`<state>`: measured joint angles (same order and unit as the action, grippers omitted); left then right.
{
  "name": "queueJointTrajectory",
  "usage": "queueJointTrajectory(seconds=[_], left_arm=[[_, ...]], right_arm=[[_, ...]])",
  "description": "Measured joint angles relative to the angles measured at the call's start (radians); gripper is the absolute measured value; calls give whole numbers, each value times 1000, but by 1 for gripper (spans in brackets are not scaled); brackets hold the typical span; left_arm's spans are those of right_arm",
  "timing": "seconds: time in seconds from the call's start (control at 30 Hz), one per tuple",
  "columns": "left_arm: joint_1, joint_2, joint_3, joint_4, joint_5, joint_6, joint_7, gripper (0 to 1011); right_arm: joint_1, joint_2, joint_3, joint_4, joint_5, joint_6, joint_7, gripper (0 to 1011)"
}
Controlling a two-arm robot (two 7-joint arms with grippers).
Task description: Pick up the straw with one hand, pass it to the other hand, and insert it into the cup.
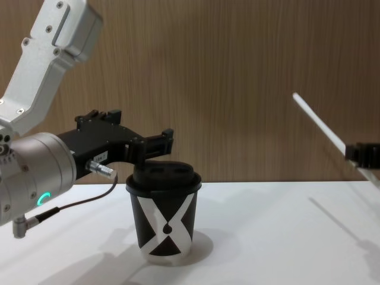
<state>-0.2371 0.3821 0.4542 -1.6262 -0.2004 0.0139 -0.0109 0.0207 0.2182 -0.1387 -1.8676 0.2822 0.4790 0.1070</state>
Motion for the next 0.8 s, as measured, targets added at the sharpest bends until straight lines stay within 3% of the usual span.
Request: queueJointTrajectory(seconds=[0.23, 0.53, 0.8], left_arm=[[0, 0, 0, 0, 0, 0, 0, 1003], [0, 0, 0, 0, 0, 0, 0, 1003], [0, 0, 0, 0, 0, 0, 0, 1003]], right_arm=[[-4, 21, 3, -15, 27, -87, 71, 0], [0, 56, -2, -17, 78, -230, 207, 0], [14, 81, -16, -4, 120, -323, 315, 0]])
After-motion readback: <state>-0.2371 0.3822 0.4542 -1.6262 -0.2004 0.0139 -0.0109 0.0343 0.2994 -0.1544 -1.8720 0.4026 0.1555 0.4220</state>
